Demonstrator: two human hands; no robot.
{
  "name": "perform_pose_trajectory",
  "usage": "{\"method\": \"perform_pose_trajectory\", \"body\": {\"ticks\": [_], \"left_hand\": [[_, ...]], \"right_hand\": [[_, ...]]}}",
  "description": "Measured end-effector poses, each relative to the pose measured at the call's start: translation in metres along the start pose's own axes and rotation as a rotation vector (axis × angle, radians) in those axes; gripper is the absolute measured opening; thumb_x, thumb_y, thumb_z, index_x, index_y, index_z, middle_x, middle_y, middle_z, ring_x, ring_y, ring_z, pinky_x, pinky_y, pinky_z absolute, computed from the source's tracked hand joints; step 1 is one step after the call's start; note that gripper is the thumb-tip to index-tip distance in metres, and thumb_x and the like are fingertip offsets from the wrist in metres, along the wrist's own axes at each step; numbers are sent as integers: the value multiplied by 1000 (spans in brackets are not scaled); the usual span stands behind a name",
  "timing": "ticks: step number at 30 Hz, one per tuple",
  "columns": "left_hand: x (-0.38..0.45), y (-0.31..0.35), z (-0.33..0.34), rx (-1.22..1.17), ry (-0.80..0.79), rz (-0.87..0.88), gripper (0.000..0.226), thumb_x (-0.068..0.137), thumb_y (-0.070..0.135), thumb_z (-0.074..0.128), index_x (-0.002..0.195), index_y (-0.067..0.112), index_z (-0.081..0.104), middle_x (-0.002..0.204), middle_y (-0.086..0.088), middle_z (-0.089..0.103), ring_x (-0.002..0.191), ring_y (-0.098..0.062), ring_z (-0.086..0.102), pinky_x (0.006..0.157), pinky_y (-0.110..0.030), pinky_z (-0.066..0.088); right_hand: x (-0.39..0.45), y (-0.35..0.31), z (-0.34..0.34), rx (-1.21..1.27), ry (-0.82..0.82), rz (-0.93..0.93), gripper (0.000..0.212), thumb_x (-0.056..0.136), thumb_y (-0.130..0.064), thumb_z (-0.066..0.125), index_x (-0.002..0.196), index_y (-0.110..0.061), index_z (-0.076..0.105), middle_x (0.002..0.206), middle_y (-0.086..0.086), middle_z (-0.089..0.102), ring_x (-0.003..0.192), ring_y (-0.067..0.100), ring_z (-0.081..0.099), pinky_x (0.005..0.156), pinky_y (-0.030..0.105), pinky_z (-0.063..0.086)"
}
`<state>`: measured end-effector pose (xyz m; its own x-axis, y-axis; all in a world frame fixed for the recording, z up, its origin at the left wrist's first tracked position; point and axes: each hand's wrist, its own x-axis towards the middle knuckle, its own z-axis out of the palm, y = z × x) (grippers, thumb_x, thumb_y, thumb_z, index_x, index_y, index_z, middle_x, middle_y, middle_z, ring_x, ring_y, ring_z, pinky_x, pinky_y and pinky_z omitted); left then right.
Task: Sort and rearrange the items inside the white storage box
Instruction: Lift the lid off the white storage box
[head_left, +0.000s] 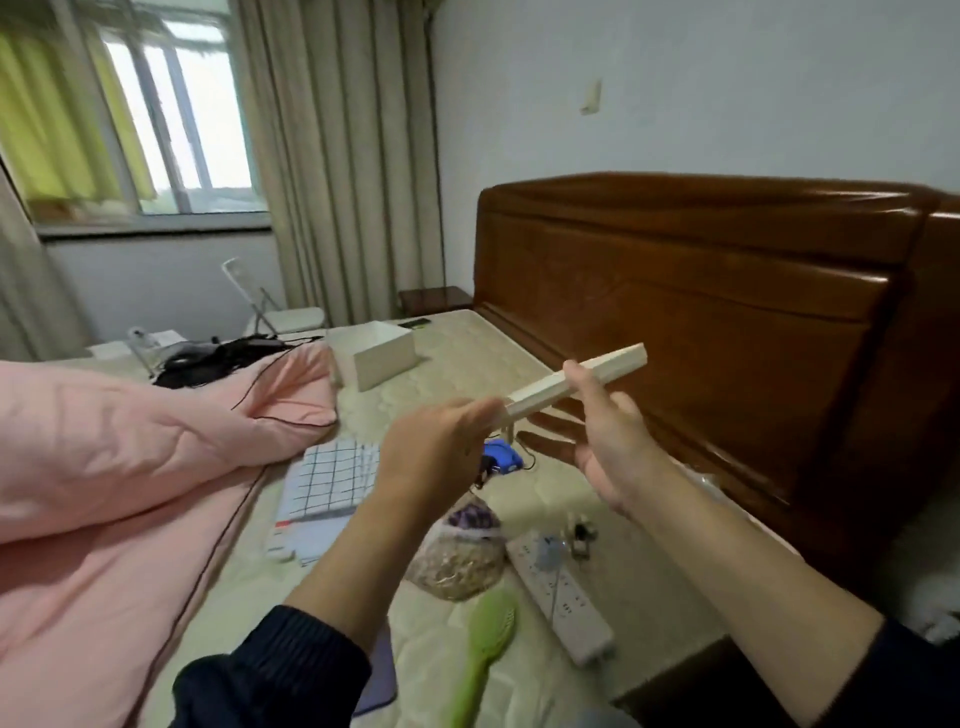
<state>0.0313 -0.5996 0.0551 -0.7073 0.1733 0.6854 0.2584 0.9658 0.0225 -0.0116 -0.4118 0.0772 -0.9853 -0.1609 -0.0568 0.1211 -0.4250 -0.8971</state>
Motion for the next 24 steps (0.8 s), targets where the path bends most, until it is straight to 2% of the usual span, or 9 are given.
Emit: {"method": "perform_pose_trajectory", "body": {"ticks": [3,4,6,8,10,12,14,19,24], "left_hand": [[-31,-22,-4,-212,-32,-170,32,94,56,68,123,43,74,112,15,75,95,-13,72,72,-33,55],[-40,-27,-3,-299,-22,-283,47,91,67,64,128,40,72,123,15,72,108,-9,68,86,-35,55],[-52,-42,1,-395,8,-659,75,89,77,54,145,27,59,149,2,54,137,-20,49,112,-45,42],[-58,-59,0,-592,-20,-1178,78,92,61,64,148,11,47,152,-13,44,136,-34,44,114,-51,39],[-68,-72,-1,-1117,-37,-1489,52,94,32,72,136,4,56,134,-15,62,108,-34,64,96,-50,55],[-85,-80,0,-1416,40,-1552,30,96,13,69,123,-1,65,113,-19,73,87,-35,72,68,-44,64],[-99,-87,4,-1425,195,-1548,29,99,10,68,125,0,64,115,-22,73,86,-38,73,56,-39,62],[-135,-111,1,-1291,516,-1551,24,97,6,64,122,7,64,110,-18,74,80,-38,76,55,-43,62],[-198,-139,5,-1049,711,-1637,32,94,3,60,124,7,54,118,-16,68,93,-40,73,69,-57,64]], "right_hand": [[5,34,19,153,13,36,28,105,-16,55,127,2,51,128,30,63,103,40,73,67,45,65],[7,43,23,182,8,44,28,105,-13,54,128,1,51,128,31,63,104,40,72,68,46,65],[10,61,30,222,8,58,33,104,-10,54,135,-2,47,128,28,63,107,38,71,69,47,64],[16,78,34,261,12,64,38,104,-9,55,140,-2,45,129,26,64,108,36,72,71,49,64],[20,93,40,274,-18,65,35,107,-12,56,140,-6,49,129,21,69,106,32,75,75,50,64],[25,108,49,253,-37,89,33,109,-14,53,141,-8,50,128,18,71,107,32,75,77,53,64],[29,123,59,226,-41,136,31,110,-12,48,141,-6,49,129,19,70,110,33,73,75,54,64],[24,160,84,-39,-179,325,27,109,-15,51,135,-7,55,123,18,72,95,35,78,68,48,65],[5,196,93,-395,-311,445,50,105,-9,58,152,-11,41,134,17,62,109,38,72,76,54,64]]}}
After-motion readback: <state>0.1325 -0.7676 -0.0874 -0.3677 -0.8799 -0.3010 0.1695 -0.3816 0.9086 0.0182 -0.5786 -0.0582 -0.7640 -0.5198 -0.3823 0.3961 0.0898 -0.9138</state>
